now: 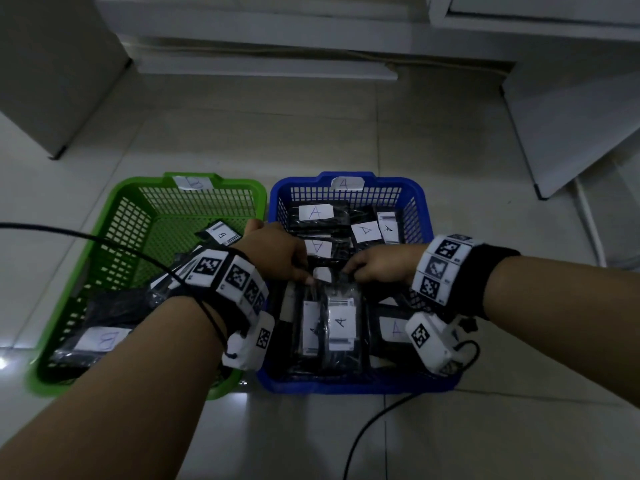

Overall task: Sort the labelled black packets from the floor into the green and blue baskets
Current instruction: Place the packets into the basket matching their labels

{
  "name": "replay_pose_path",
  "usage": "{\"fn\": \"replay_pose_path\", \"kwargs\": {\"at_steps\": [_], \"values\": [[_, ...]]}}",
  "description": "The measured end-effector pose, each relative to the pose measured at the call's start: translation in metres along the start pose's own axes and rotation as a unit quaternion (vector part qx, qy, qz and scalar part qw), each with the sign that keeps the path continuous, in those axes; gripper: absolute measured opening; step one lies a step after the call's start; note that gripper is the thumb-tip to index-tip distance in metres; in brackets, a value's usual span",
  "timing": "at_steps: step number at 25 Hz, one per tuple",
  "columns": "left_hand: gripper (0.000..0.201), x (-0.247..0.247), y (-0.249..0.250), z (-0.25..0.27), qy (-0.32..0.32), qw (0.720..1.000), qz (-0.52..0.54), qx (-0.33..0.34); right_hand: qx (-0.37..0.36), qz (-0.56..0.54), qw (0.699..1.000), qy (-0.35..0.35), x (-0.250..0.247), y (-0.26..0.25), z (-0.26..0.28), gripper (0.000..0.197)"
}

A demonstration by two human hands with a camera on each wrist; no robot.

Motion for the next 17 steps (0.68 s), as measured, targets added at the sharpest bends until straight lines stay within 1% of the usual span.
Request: {"fn": "replay_pose_path", "kwargs": {"at_steps": [3, 4, 5, 8, 9, 11, 13, 14, 15, 17], "values": [[0.047, 0.000, 0.001, 0.002, -0.002, 1.000, -0.027, 0.009, -0.023, -0.112, 0.993, 0.024, 0.002, -0.007, -0.012, 0.041], [0.046, 0.002, 0.001, 0.003, -0.003, 0.999, -0.037, 0.013, -0.034, -0.147, 0.988, 0.023, 0.005, -0.010, -0.016, 0.041], [0.045, 0.003, 0.002, 0.004, -0.005, 0.999, -0.046, 0.017, -0.042, -0.160, 0.986, 0.015, 0.007, -0.013, -0.019, 0.039], [0.039, 0.006, 0.002, 0.007, -0.006, 0.998, -0.054, 0.027, -0.047, -0.105, 0.993, -0.018, 0.016, -0.018, -0.019, 0.041], [0.038, 0.006, 0.001, 0.008, -0.006, 0.998, -0.049, 0.029, -0.046, -0.100, 0.994, -0.015, 0.017, -0.019, -0.017, 0.040], [0.035, 0.004, -0.001, 0.009, -0.005, 0.999, -0.025, 0.033, -0.067, -0.121, 0.990, 0.025, 0.014, -0.018, -0.017, 0.033], [0.033, 0.002, -0.003, 0.009, 0.001, 0.999, -0.001, 0.039, -0.071, -0.203, 0.970, 0.112, 0.009, -0.012, -0.018, 0.017], [0.032, 0.002, -0.005, 0.009, 0.006, 0.999, 0.009, 0.042, -0.069, -0.225, 0.961, 0.149, 0.007, -0.010, -0.019, 0.009], [0.030, 0.002, -0.005, 0.010, 0.012, 0.999, 0.019, 0.047, -0.066, -0.212, 0.959, 0.178, 0.005, -0.007, -0.020, 0.011], [0.027, 0.002, -0.006, 0.012, 0.016, 0.998, 0.039, 0.054, -0.054, -0.154, 0.966, 0.201, 0.003, -0.005, -0.023, 0.023]]}}
Point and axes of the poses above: each hand's wrist, its own z-axis away from the middle knuckle, its own x-axis out of the palm, y = z × x, the point moved 4 cm from there along -z, towards the middle knuckle, and after that the axes turned 7 degrees about -z, right-handed, at the moved point
